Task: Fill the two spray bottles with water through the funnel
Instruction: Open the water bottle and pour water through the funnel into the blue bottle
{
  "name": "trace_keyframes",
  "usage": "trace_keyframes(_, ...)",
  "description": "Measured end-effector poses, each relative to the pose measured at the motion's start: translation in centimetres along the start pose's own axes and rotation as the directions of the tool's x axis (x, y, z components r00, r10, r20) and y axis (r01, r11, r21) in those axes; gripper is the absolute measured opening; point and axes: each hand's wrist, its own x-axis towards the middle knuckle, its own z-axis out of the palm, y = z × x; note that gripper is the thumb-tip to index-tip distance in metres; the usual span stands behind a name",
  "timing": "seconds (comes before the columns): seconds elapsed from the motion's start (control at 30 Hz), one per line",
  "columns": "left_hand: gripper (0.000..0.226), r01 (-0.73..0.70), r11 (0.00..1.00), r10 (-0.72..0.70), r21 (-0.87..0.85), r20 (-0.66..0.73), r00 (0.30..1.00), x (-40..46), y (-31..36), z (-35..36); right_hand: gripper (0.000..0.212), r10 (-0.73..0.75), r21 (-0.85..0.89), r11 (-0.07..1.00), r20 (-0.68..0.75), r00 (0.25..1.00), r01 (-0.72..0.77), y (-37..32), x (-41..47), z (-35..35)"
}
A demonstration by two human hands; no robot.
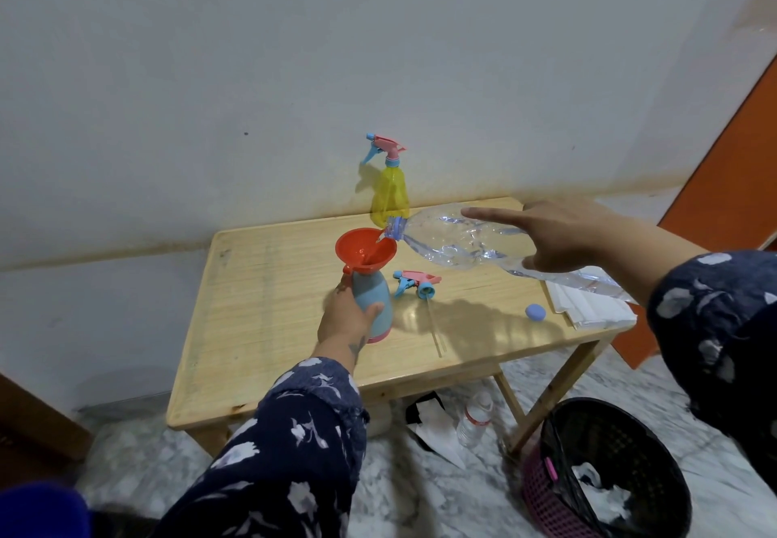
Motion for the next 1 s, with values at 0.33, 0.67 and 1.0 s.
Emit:
trace_keyframes(0.33,0.058,-0.011,1.0,0.011,-0.014,0.005,1.0,-0.1,0.1,-0.1,0.103,0.008,0.024,1.0,0.011,1.0,-0.008,-0.2,-0.2,0.6)
trace_keyframes(0.67,0.057,0.004,1.0,-0.004,0.029,0.008,1.0,-0.3,0.4,-0.1,0.101,0.02,0.101,0.995,0.003,1.0,-0.02,-0.9,0.1,1.8)
trace_keyframes(1.0,0.06,0.05,0.998,-0.05,0.029,-0.012,0.999,-0.6,0.9,0.0,0.107,0.078,0.656,0.754,-0.084,0.993,-0.004,-0.4,1.4,4.9)
